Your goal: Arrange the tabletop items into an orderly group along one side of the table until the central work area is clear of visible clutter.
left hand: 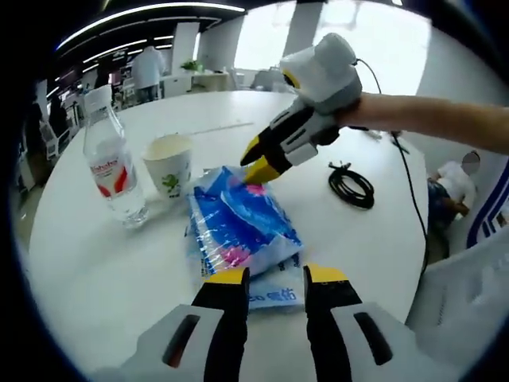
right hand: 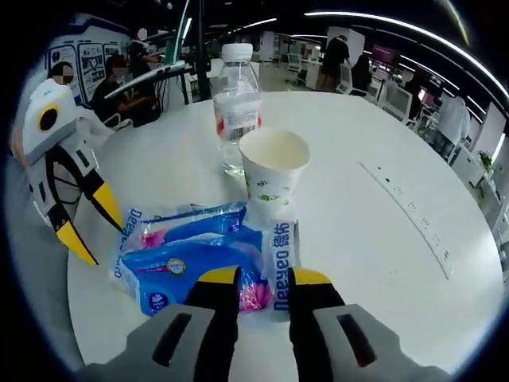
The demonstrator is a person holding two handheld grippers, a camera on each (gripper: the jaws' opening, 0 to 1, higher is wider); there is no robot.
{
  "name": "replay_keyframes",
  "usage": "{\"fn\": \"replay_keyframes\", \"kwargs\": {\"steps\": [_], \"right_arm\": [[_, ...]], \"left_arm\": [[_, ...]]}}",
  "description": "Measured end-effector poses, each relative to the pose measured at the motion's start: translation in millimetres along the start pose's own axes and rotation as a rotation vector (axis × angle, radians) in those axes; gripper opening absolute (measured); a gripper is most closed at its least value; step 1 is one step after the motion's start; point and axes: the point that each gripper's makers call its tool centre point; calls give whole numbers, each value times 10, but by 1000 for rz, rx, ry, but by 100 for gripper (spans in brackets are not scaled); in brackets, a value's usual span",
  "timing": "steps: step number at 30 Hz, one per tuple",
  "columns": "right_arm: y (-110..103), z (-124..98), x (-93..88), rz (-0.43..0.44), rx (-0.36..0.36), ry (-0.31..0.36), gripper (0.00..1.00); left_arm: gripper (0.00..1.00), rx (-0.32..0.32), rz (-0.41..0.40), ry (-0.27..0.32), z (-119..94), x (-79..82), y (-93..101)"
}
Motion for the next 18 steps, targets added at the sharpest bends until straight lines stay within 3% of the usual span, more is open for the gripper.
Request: {"fn": "replay_keyframes", "kwargs": {"steps": [18], "right_arm": [[-7, 48, -103, 6, 16, -19, 7]], "left_arm": [[22, -17, -48, -36, 128, -76, 0]]}}
Point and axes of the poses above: the point that each gripper's makers call its tool centre point, and the gripper's own axes: z roughly forward along the fingers, y roughly to its right, x roughly out of its top, and after that the axes turned 5 degrees about -y, right-handed
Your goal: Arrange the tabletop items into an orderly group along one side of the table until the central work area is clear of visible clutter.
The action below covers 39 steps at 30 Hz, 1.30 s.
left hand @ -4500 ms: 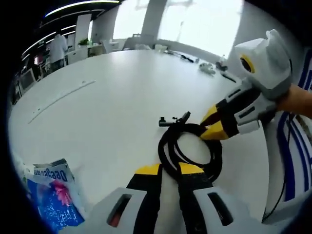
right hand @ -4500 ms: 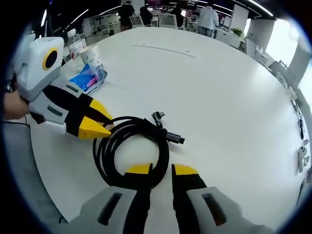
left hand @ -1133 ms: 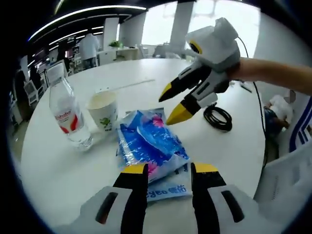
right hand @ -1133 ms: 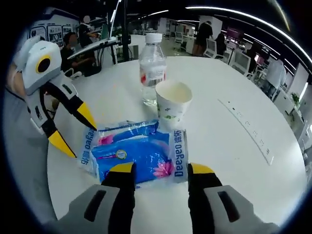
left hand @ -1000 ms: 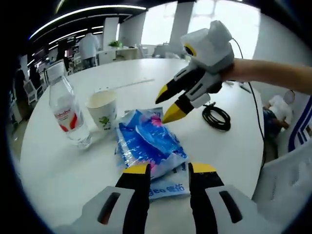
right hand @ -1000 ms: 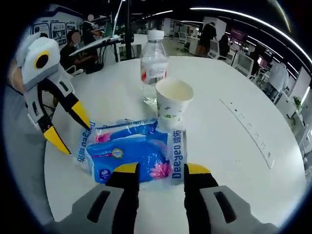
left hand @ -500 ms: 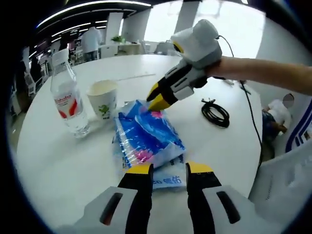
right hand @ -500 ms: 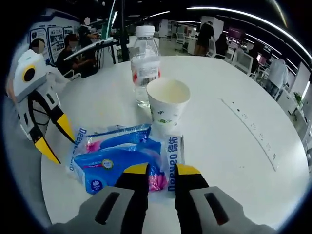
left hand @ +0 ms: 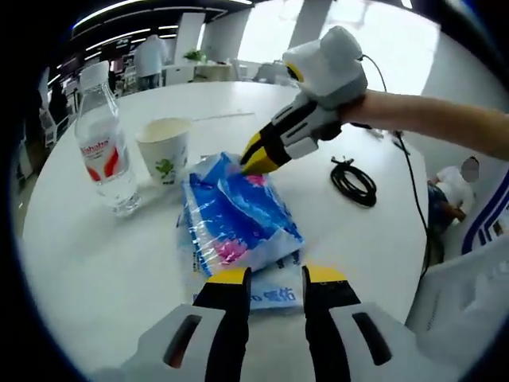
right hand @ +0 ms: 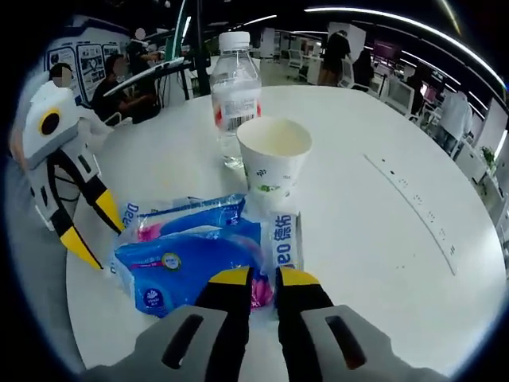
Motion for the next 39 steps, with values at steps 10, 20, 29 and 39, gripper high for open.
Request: {"fn": "replay_keyframes", "kwargs": {"steps": [10, 20, 29, 39], "right_arm": [[-52, -73, -59, 40, 7, 10, 6], [-104, -154, -156, 63, 9, 24, 4], [-165, -182, -196, 80, 8, 32, 1], [-257, -198, -220, 98, 16, 42, 0]], "left_arm": [[24, 18, -25, -11, 35, -21, -63], [27, 48, -51, 2, 42, 37, -145], [24, 92, -68, 14, 17, 57, -247], [19, 123, -78, 27, -33, 47, -326]]}}
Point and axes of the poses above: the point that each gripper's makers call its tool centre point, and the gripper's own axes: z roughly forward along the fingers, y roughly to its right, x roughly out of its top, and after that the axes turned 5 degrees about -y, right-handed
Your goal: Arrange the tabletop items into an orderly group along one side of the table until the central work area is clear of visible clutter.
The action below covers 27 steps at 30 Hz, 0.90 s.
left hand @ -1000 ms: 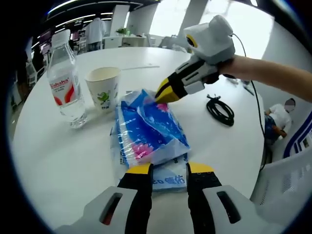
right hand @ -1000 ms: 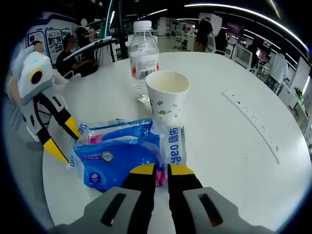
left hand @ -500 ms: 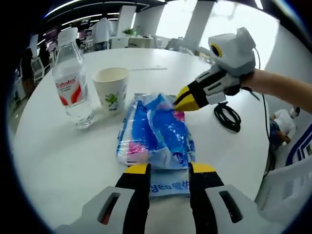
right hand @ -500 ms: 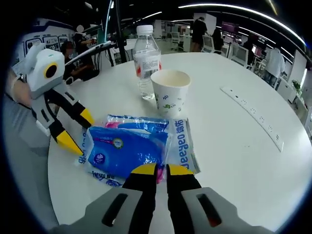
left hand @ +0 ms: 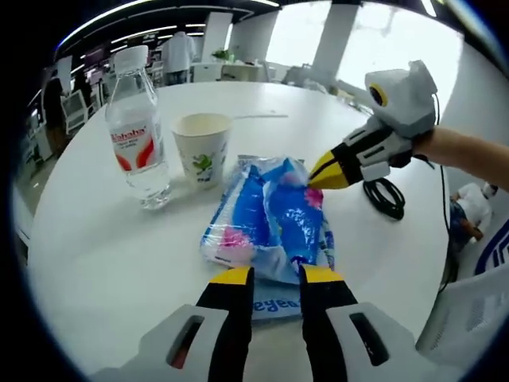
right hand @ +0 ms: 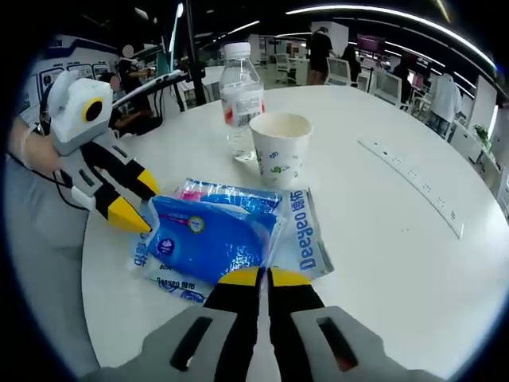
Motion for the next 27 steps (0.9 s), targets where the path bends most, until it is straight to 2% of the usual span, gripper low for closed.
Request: {"fn": "replay_keyframes", "kwargs": {"steps": [27], "right_arm": [[-158, -75, -136, 34, 28, 6, 0]], "left_arm": [[11, 43, -11, -10, -34, -57, -112]]}}
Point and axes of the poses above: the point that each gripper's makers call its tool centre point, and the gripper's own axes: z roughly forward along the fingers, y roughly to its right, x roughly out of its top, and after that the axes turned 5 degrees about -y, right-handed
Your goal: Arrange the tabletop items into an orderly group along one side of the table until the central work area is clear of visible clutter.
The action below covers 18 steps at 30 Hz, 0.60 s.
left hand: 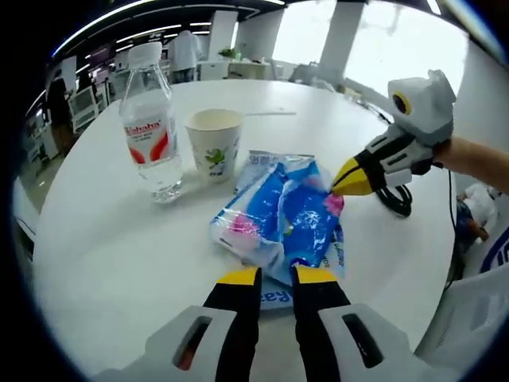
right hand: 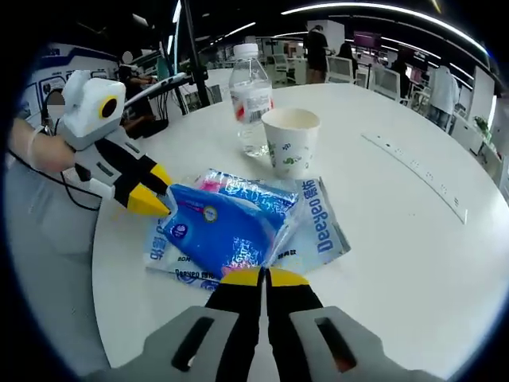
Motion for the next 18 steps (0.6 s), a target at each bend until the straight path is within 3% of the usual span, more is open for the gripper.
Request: {"fn": "replay_keyframes", "kwargs": {"steps": [18], "right_arm": [[-176, -46, -57, 20, 7, 3, 0]], "left_arm": [[8, 34, -22, 6, 11, -27, -108]]}}
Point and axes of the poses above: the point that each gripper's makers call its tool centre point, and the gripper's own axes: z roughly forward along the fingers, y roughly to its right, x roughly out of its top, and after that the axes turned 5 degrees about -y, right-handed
